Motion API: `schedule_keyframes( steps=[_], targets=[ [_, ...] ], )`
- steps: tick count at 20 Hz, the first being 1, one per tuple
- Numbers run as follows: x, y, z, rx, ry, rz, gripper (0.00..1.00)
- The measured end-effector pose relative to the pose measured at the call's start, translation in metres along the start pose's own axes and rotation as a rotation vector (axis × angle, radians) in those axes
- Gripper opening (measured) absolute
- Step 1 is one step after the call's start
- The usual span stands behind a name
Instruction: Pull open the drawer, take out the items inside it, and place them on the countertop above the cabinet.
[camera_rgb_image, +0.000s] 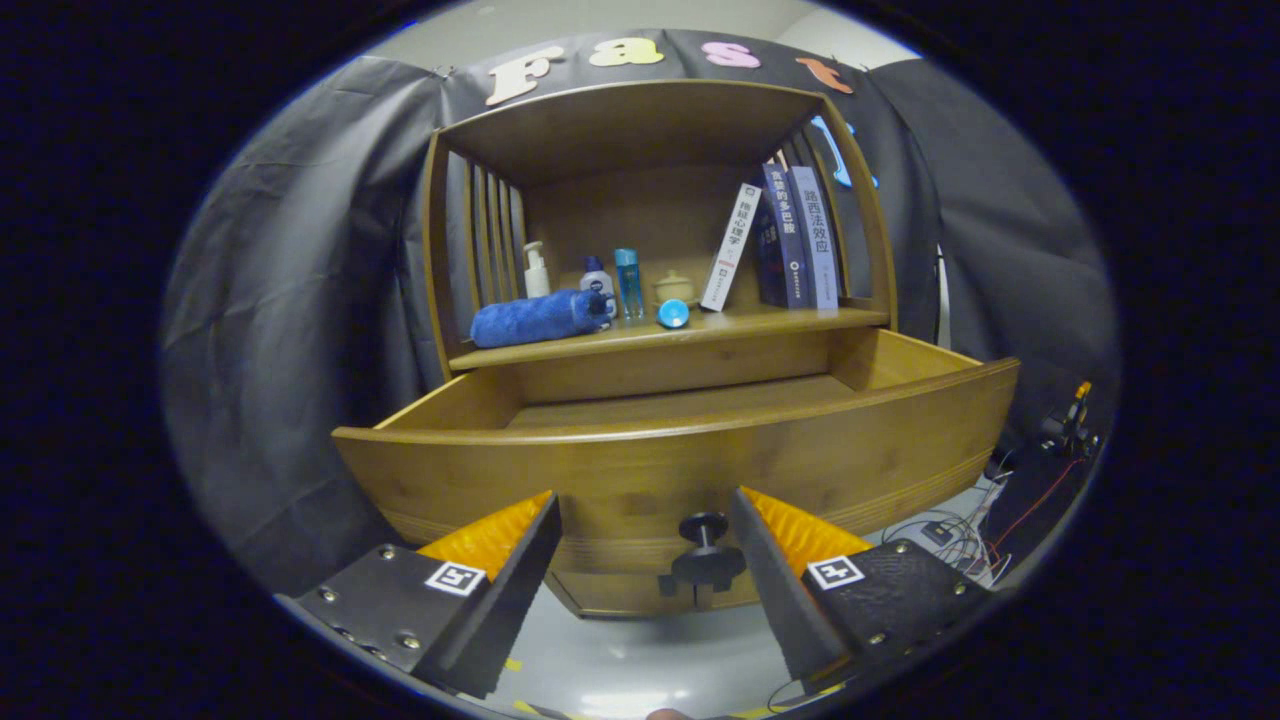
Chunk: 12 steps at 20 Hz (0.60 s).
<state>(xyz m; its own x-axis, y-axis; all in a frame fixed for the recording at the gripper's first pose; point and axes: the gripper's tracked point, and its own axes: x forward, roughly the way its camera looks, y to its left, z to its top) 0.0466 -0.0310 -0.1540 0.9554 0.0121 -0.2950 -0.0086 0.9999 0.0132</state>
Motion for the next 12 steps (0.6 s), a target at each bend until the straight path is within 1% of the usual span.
schedule_keyframes(
  steps=[2,6,8,12],
  targets=[
    [0.006,-0.002,0.001,0.019,-0.012,-0.024,1.0],
    [0.01,-0.003,0.002,0.039,-0.014,-0.004,1.0],
    [0.023,-0.004,0.01,0.044,-0.012,0.007,1.0],
    [0.05,-0.002,0.017,0.064,0.004,0.0,0.99]
  ],
)
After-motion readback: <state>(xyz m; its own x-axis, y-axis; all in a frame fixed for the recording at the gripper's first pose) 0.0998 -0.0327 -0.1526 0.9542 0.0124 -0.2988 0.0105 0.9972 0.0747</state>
